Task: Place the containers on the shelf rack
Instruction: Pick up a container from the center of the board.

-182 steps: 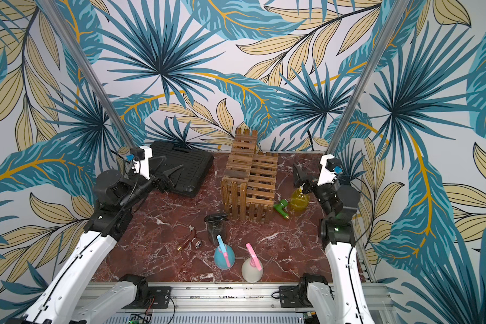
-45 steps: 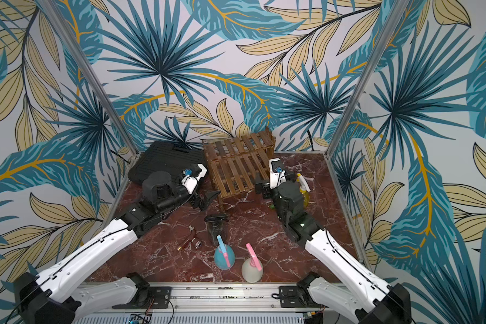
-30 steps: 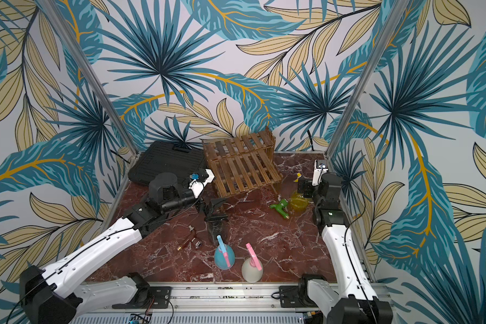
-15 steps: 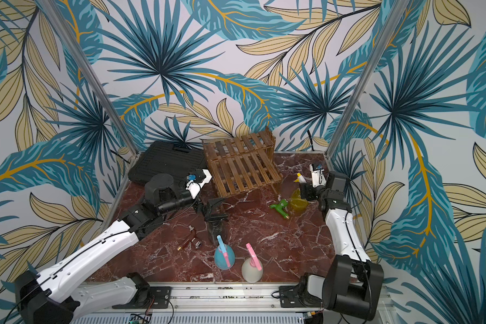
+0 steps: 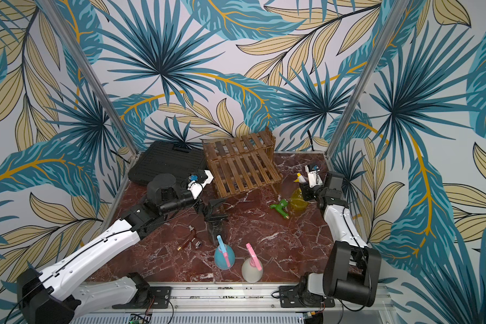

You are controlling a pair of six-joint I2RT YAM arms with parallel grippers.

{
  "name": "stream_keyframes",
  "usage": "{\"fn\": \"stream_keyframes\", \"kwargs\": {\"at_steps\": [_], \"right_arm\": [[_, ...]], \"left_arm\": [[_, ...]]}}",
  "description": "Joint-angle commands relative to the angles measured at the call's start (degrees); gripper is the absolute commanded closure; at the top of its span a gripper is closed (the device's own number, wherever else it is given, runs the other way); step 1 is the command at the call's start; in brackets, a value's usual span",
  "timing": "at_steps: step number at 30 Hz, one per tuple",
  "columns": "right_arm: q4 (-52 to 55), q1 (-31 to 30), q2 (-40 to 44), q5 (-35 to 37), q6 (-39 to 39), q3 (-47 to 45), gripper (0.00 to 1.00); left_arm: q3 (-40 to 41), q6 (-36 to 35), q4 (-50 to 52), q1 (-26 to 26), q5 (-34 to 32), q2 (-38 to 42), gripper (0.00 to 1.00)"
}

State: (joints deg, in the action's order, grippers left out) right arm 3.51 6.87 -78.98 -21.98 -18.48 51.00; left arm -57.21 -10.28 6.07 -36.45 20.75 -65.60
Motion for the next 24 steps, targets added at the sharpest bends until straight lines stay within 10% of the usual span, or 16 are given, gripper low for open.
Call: {"fn": "stream_keyframes", "kwargs": {"at_steps": [1, 24], "right_arm": [[-0.61, 0.17, -1.38, -2.33, -0.33, -0.38, 0.61], [14.86, 0.11, 18.66, 8.24, 15.51, 11.40, 0.88]], "left_arm": [[-0.62, -0.77, 1.07, -0.29, -0.09, -0.48, 0.00], [6.01, -0.35, -8.92, -1.21, -0.60, 2.65, 0.00]]}}
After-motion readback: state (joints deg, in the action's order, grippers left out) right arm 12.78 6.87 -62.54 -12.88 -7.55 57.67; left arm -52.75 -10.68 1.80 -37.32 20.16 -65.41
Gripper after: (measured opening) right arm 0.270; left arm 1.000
